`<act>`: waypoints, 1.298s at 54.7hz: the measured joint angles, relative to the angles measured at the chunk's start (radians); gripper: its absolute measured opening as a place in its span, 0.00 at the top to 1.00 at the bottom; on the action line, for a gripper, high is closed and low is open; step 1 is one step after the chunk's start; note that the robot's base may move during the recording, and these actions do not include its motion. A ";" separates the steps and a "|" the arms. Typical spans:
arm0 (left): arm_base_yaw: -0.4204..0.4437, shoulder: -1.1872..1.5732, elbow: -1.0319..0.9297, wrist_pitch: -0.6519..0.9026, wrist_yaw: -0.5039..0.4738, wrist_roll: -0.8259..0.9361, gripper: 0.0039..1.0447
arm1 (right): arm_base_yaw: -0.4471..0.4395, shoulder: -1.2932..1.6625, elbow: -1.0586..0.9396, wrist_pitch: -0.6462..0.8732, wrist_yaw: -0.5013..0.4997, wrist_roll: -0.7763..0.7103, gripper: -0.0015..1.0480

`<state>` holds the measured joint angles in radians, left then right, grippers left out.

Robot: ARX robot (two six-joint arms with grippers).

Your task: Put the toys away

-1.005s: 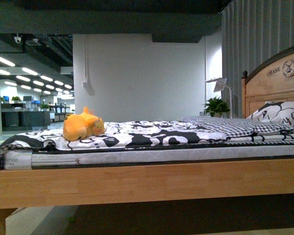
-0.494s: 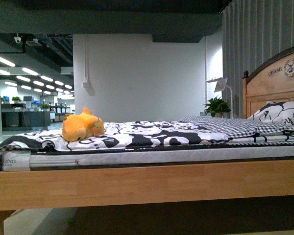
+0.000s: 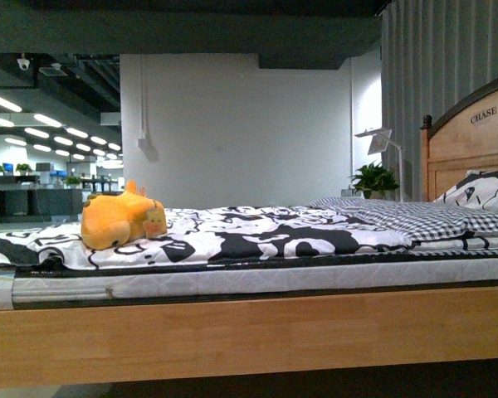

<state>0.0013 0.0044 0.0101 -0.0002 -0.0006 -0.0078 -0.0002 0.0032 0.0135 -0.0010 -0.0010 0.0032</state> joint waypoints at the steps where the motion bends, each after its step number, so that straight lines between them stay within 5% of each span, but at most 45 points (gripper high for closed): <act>1: 0.000 0.000 0.000 0.000 0.000 0.000 0.06 | 0.000 0.000 0.000 0.000 0.000 0.000 0.02; 71: 0.000 0.000 0.000 0.000 0.000 0.000 0.06 | 0.000 0.000 0.000 0.000 0.000 0.000 0.02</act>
<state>0.0013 0.0048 0.0101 -0.0002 -0.0006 -0.0078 -0.0002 0.0032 0.0135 -0.0010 -0.0006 0.0032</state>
